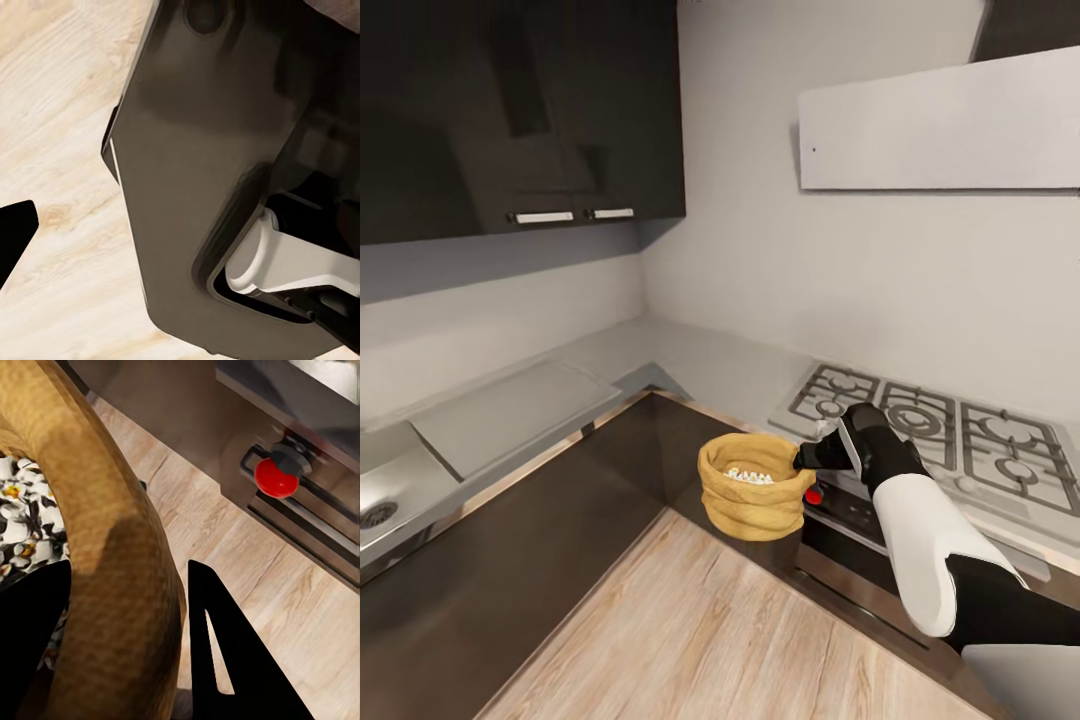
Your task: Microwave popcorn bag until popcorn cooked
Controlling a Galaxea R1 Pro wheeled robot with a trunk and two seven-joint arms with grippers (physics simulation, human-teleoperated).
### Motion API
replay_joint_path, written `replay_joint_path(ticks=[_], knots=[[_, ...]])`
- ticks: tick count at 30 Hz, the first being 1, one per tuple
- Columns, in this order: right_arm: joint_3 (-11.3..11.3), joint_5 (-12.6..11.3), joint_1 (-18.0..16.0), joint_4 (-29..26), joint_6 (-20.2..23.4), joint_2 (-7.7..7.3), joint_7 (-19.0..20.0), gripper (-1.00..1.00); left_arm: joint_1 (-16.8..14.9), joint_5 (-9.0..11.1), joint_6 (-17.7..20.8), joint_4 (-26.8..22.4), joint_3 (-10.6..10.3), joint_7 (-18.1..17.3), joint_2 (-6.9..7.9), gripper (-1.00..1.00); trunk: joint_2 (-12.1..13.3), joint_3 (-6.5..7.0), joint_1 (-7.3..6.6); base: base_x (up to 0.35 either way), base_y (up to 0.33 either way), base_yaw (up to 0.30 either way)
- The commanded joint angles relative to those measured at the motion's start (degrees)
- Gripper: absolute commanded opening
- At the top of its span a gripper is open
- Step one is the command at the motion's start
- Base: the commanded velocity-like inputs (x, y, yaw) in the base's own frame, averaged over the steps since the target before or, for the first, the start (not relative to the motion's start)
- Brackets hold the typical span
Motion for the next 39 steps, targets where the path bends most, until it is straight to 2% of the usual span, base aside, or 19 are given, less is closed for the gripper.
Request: replay_joint_path(ticks=[1,19,36,39], knots=[[-0.4,0.56,-0.05,-0.07,0.17,0.09,0.43,-1.0,0.01,-0.04,-0.08,-0.08,0.44,0.04,-0.02,1.0,-0.08,0.0,0.03,0.0,0.0,0.0],[-0.42,0.56,-0.05,-0.05,0.17,0.02,0.58,-1.0,0.01,-0.04,-0.13,-0.08,0.32,0.04,0.01,1.0,-0.08,1.64,0.03,0.0,0.0,0.0],[-0.42,0.74,-0.05,0.03,0.17,-0.15,0.41,-1.0,0.01,-0.19,-0.17,-0.08,0.31,0.04,0.0,1.0,-0.08,1.73,0.03,0.0,0.0,0.0],[-0.42,0.74,-0.05,0.03,0.17,-0.68,0.47,-1.0,0.01,-0.14,-0.17,-0.08,0.41,0.08,-0.04,1.0,-0.08,1.73,0.03,-0.143,0.0,0.0]])
